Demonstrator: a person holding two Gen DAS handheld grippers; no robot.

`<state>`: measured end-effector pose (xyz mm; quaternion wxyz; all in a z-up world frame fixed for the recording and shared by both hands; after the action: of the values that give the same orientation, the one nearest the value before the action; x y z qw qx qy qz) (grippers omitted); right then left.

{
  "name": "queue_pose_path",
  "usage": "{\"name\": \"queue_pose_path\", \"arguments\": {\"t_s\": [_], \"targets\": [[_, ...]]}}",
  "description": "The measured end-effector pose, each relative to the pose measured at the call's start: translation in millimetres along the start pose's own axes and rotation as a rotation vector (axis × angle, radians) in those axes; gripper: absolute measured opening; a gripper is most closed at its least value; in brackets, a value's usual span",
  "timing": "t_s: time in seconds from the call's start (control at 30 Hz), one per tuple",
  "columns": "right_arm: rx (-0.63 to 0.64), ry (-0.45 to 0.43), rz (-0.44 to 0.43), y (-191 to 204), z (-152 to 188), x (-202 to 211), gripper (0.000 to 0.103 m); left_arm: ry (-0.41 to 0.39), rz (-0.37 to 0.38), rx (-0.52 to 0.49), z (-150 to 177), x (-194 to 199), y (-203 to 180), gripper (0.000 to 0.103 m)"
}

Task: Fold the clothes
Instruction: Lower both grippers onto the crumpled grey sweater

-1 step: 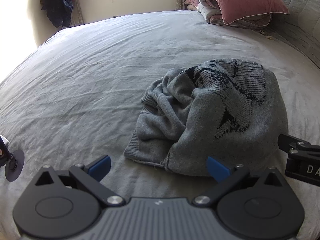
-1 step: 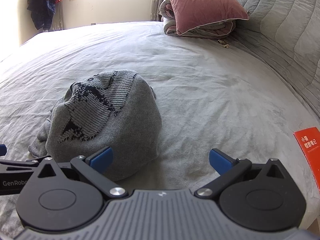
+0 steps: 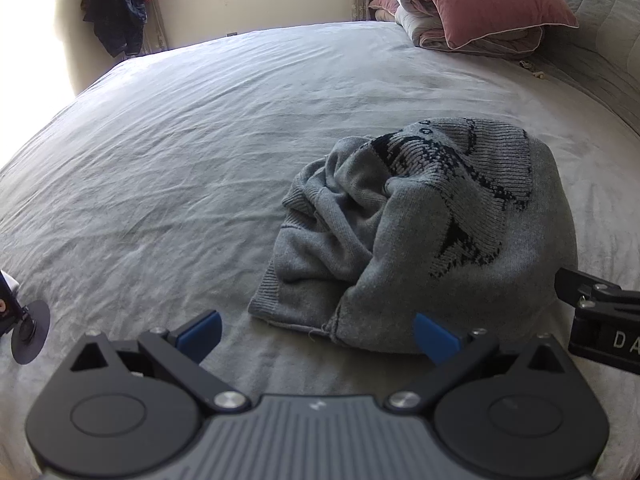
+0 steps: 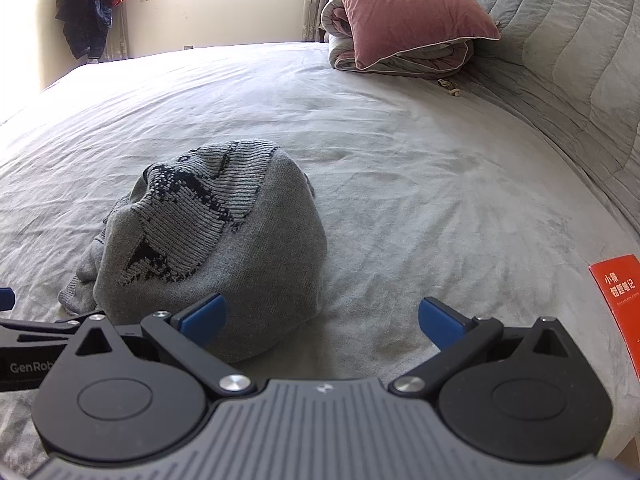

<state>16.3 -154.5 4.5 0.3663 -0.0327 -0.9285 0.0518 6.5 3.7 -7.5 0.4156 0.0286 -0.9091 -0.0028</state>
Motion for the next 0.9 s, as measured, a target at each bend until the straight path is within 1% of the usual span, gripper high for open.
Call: {"name": "queue_pose_path", "arguments": {"t_s": [0.27, 0.37, 0.47, 0.6, 0.67, 0.8, 0.9], "targets": [[-0.003, -0.008, 0.001, 4, 1, 1, 0.103, -0.027, 0.026, 0.018, -1, 0, 15, 0.103], [-0.010, -0.005, -0.007, 3, 0, -2, 0.103, -0.019, -0.009, 0.011, -6, -1, 8, 0.103], [-0.020, -0.011, -0.019, 2, 3, -2, 0.103, -0.016, -0.008, 0.021, -5, -4, 10, 0.103], [0.000, -0.012, -0.030, 6, 2, -1, 0.103, 0.002, 0.004, 0.041, -5, -7, 15, 0.103], [0.013, -0.016, -0.040, 10, 2, 0, 0.103, 0.021, 0.024, 0.063, -7, -8, 17, 0.103], [-0.015, -0.014, -0.107, 6, 1, 0, 0.103, 0.051, 0.109, 0.126, -10, -10, 26, 0.103], [-0.060, -0.020, -0.166, -1, -5, 1, 0.103, 0.028, 0.139, 0.159, -16, -10, 33, 0.103]]}}
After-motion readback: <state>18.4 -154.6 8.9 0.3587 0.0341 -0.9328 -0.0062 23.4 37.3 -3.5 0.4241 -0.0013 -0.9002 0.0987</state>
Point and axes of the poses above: each gripper's, at about its wrist camera, not at the fingertips, and x roughly against the way its jaws point, y to its left, z to its underside, the point moved 1 cm from there along -x, roughly the way its jaws point, and after that the axes turned 4 degrees about x, right-handed, at the moved point
